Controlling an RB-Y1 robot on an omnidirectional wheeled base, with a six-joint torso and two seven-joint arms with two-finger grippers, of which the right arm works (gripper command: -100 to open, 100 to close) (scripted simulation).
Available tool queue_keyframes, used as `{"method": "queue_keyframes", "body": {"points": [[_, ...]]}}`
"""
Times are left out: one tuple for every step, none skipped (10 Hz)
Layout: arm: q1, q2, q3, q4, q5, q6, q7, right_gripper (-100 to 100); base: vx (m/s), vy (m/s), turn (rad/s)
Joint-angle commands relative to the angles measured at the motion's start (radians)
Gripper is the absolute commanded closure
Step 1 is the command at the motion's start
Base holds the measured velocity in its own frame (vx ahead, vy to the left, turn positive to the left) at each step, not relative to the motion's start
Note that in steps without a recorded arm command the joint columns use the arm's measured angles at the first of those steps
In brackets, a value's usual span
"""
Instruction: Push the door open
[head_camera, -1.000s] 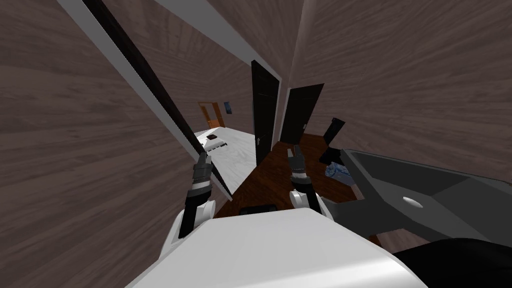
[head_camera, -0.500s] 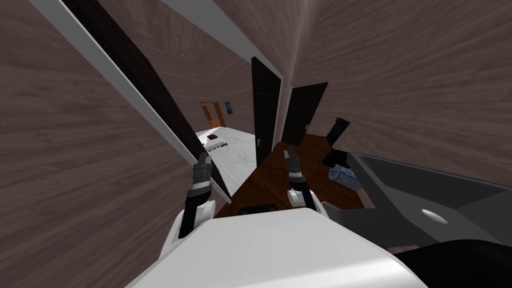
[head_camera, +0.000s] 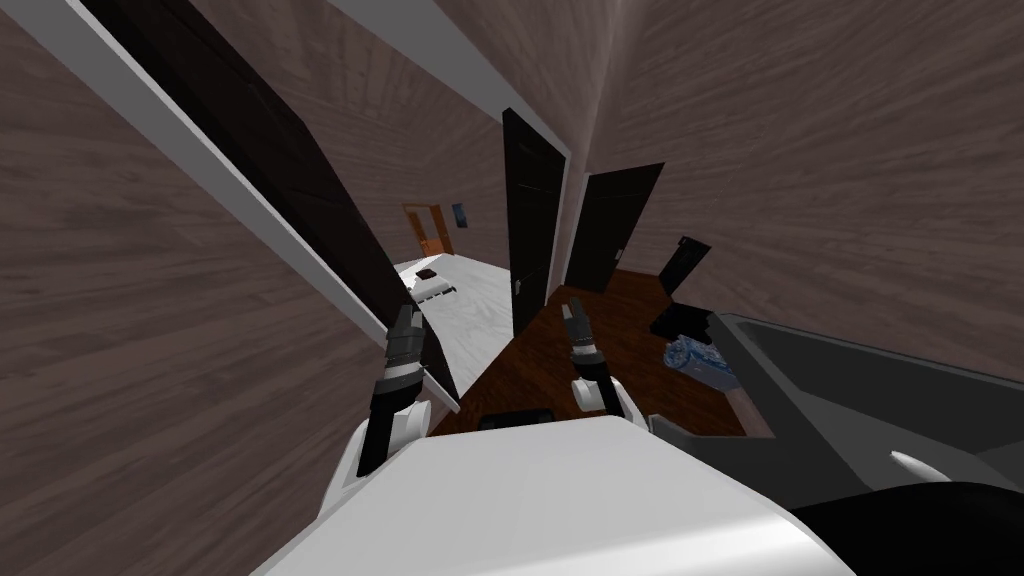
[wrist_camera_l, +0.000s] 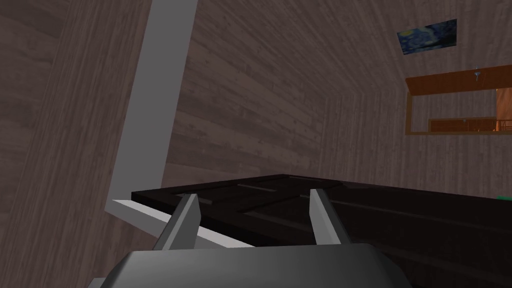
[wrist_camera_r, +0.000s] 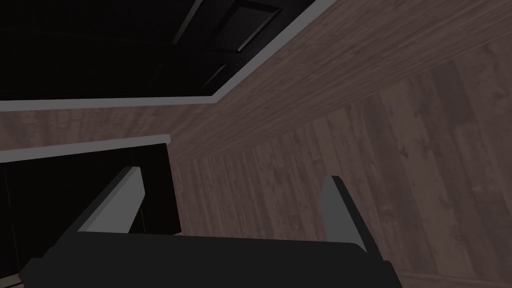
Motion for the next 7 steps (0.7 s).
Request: {"method": "queue_keyframes", "body": {"points": [[-0.015,-0.004,0.004,0.039,0.008,-0.01,-0.008,-100,0.114,-0.057,0.045],[-0.024,-0.006,0.006,0.062,0.012,-0.014,-0.014,-100,0.096,-0.054,0.059],[-0.034,-0.009,0.008,0.085,0.017,-0.018,-0.02,-100,0.078,-0.055,0.044],[-0.043,-0.011,0.01,0.108,0.021,-0.023,-0.025,-100,0.089,-0.05,0.04],[-0.053,-0.014,0.012,0.13,0.026,-0.027,-0.031,-100,0.094,-0.045,0.046],[-0.062,-0.016,0.014,0.153,0.03,-0.032,-0.036,-100,0.092,-0.058,0.042],[-0.072,-0.018,0.016,0.177,0.035,-0.036,-0.042,-100,0.082,-0.061,0.056]]}}
